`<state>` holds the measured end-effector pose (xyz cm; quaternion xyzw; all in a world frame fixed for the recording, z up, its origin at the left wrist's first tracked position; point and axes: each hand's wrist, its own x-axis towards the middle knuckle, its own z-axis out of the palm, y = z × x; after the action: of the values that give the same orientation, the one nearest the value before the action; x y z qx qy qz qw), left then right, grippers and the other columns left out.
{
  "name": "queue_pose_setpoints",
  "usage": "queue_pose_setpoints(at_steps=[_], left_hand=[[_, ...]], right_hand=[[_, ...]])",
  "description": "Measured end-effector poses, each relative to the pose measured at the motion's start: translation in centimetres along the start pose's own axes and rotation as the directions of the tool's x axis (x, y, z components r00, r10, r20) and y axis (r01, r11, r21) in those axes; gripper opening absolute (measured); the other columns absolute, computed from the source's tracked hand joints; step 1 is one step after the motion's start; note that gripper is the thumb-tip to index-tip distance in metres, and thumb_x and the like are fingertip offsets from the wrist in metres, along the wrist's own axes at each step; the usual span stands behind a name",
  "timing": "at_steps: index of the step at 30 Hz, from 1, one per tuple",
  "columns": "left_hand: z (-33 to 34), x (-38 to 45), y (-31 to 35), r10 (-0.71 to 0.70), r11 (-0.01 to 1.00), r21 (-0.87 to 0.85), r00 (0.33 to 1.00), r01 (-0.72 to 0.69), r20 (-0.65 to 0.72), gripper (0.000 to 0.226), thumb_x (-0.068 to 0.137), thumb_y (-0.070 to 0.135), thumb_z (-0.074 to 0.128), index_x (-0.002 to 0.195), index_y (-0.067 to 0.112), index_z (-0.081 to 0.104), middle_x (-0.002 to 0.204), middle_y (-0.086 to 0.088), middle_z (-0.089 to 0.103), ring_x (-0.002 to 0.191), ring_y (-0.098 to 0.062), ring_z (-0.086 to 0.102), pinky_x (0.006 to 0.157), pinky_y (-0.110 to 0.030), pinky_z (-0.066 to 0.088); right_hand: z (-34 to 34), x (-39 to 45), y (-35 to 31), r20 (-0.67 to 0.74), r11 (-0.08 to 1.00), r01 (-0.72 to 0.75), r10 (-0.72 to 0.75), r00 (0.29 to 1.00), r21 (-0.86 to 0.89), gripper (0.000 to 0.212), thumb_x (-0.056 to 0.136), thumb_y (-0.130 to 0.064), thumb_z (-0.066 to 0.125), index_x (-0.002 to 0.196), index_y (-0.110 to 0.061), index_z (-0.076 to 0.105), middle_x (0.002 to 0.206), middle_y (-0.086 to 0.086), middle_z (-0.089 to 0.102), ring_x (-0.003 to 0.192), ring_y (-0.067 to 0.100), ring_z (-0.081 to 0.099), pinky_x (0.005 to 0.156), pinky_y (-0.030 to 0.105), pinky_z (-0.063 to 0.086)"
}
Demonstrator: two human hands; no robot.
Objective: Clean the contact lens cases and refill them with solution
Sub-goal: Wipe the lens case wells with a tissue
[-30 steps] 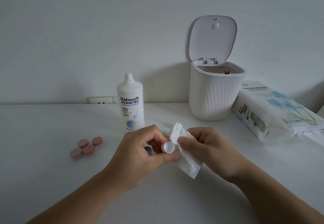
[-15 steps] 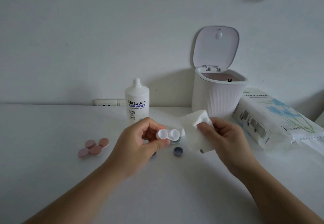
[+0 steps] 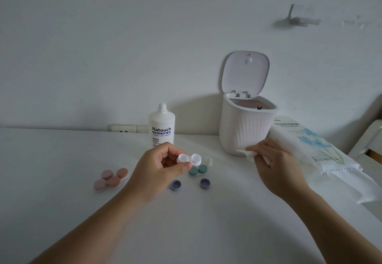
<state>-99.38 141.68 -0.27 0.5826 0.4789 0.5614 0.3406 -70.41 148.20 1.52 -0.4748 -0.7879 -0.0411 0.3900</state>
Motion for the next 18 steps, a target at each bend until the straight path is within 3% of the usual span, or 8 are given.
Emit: queue_pose_setpoints(at_steps=[6, 11, 15, 18], left_hand=[[0.1, -0.1, -0.1, -0.012, 1.0, -0.006, 1.0, 0.012, 0.023, 0.03, 0.062, 0.048, 0.083, 0.084, 0.029, 0.073, 0.075, 0.008, 0.07, 0.067, -0.006, 0.059, 0.064, -0.017, 0.047], [0.1, -0.2, -0.1, -0.024, 1.0, -0.006, 0.998, 0.024, 0.05, 0.032, 0.061, 0.047, 0.084, 0.084, 0.027, 0.073, 0.075, 0.006, 0.069, 0.066, -0.006, 0.059, 0.061, -0.017, 0.047], [0.1, -0.3, 0.0, -0.032, 0.999, -0.002, 0.998, 0.032, 0.059, 0.033, 0.06, 0.049, 0.084, 0.084, 0.028, 0.074, 0.075, 0.004, 0.07, 0.066, -0.006, 0.059, 0.06, -0.018, 0.048], [0.2, -0.4, 0.0, -0.04, 0.999, 0.03, 0.997, 0.038, 0.073, 0.035, 0.06, 0.052, 0.083, 0.085, 0.03, 0.075, 0.077, 0.002, 0.071, 0.067, -0.007, 0.062, 0.062, -0.021, 0.051]], right_hand=[[-0.4, -1.7, 0.6, 0.217, 0.989, 0.036, -0.004, 0.976, -0.142, 0.021, 0.09, -0.009, 0.064, 0.095, -0.024, 0.078, 0.092, -0.009, 0.065, 0.092, 0.023, 0.062, 0.079, 0.038, 0.05], [-0.4, -2.5, 0.8, 0.413, 0.972, 0.05, 0.051, 0.91, -0.231, 0.026, 0.094, -0.023, 0.05, 0.103, -0.036, 0.071, 0.1, -0.018, 0.056, 0.102, 0.015, 0.055, 0.082, 0.029, 0.038], [-1.1, -2.2, 0.6, 0.538, 0.949, 0.081, 0.102, 0.837, -0.305, 0.037, 0.086, -0.053, 0.045, 0.117, -0.044, 0.064, 0.112, -0.024, 0.055, 0.11, 0.006, 0.051, 0.085, 0.024, 0.034], [-1.7, -1.1, -0.3, 0.558, 0.932, 0.112, 0.108, 0.823, -0.345, 0.06, 0.079, -0.077, 0.036, 0.122, -0.044, 0.061, 0.121, -0.028, 0.054, 0.117, 0.002, 0.049, 0.099, 0.026, 0.038]])
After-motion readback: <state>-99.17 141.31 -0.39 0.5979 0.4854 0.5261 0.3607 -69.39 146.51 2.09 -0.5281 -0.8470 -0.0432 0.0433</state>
